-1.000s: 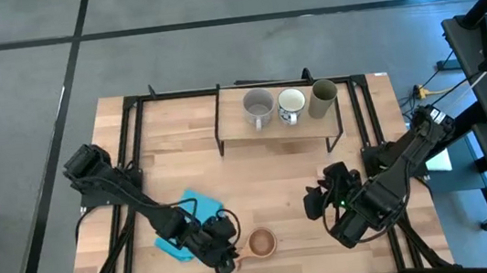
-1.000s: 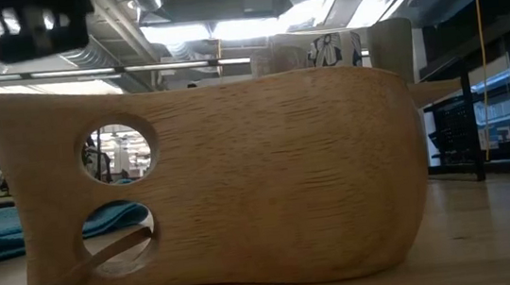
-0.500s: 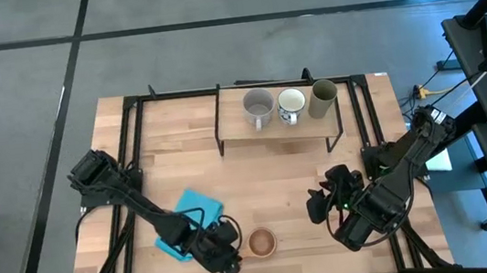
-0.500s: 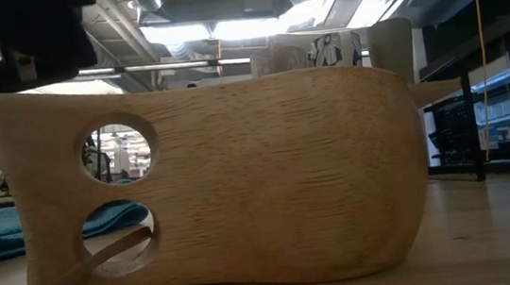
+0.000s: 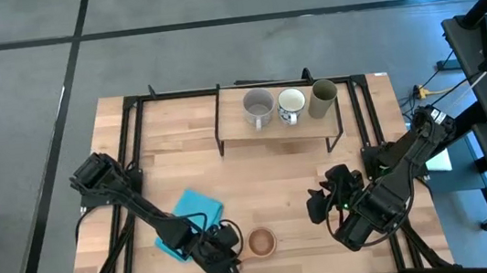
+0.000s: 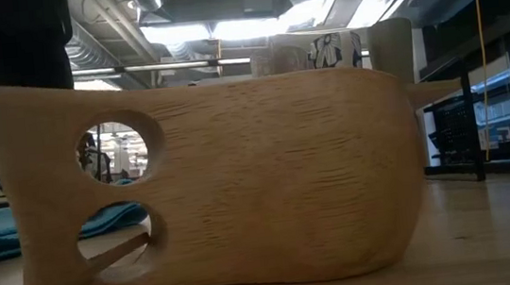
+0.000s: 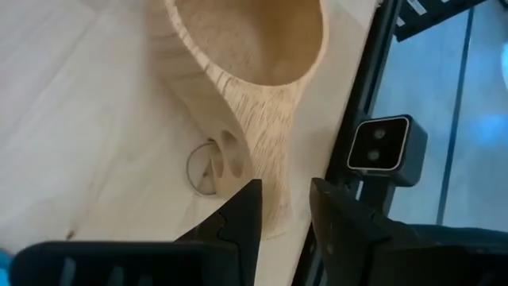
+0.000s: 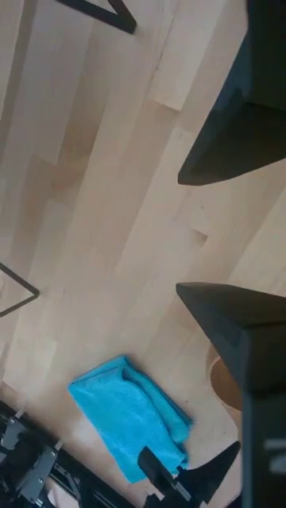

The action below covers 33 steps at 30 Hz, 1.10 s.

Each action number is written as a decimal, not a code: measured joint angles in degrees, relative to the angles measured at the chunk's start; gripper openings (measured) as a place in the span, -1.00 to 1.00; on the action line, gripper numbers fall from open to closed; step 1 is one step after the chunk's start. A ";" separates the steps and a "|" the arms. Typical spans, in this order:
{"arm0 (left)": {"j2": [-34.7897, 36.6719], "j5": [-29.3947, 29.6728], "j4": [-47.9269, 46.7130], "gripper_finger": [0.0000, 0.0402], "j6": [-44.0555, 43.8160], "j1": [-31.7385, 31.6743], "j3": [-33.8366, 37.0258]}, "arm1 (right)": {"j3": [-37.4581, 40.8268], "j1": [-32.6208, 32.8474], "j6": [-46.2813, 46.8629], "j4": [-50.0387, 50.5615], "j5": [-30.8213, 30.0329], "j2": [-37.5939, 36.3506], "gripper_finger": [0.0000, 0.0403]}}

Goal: Stack small to large cups/mugs on shelf
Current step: Put the brown mug on the shelf

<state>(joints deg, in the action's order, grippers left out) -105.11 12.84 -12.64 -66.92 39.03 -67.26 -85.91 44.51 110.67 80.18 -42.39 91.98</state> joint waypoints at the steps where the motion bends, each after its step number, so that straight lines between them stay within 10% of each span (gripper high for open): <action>1: -0.16 0.00 0.13 -0.49 0.00 0.13 -0.02 | 0.00 0.00 0.02 0.00 0.00 0.00 0.06; 33: 0.03 2.30 -3.87 -0.49 -0.04 -11.18 -1.01 | 0.00 0.00 1.61 -1.20 0.33 0.00 0.06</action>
<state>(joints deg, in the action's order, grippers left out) -105.08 15.14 -16.51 -66.95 27.84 -68.27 -85.91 44.51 112.29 78.98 -42.06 91.98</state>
